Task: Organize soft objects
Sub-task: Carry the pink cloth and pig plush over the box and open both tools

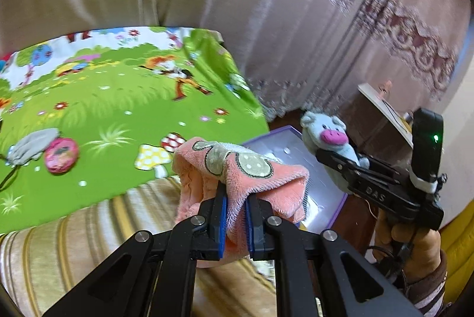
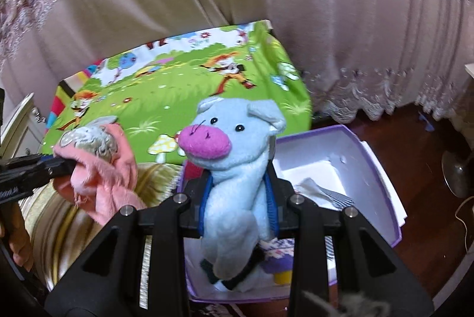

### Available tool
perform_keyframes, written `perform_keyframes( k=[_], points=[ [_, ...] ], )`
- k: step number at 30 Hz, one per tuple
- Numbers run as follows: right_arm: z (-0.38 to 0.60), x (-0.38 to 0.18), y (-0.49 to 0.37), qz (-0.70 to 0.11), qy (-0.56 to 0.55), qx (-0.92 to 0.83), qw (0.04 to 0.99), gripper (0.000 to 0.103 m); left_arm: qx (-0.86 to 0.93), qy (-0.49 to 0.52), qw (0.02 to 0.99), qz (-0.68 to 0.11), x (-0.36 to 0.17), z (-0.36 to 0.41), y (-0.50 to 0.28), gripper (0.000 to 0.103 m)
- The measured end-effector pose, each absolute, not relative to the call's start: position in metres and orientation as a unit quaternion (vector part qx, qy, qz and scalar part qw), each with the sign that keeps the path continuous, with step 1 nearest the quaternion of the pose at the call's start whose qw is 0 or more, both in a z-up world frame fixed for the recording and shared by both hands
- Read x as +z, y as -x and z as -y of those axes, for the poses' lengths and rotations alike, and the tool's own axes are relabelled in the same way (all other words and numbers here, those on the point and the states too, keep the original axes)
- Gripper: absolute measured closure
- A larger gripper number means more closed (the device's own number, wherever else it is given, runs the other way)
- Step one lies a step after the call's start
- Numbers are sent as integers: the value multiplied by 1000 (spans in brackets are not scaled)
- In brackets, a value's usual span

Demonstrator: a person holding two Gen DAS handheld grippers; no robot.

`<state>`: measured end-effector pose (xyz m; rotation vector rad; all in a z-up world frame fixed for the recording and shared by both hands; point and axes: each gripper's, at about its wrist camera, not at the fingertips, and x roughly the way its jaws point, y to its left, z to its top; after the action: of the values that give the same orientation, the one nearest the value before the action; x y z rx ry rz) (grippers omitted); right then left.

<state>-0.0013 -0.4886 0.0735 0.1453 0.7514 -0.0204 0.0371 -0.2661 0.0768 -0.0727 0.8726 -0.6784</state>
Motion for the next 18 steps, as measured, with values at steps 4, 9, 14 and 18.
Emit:
perform_keyframes(
  k=[4, 9, 14, 18],
  points=[
    [503, 71, 7, -368, -75, -27, 927, 67, -341, 17, 840, -422, 72, 288, -31, 92],
    [518, 70, 13, -367, -83, -44, 925, 67, -363, -2, 826, -431, 66, 313, -24, 92],
    [527, 71, 17, -365, -82, -62, 925, 62, -385, -2, 806, -450, 56, 330, -22, 91],
    [532, 71, 19, -365, -90, -64, 924, 40, -394, -6, 789, -471, 48, 338, -21, 81]
  ],
)
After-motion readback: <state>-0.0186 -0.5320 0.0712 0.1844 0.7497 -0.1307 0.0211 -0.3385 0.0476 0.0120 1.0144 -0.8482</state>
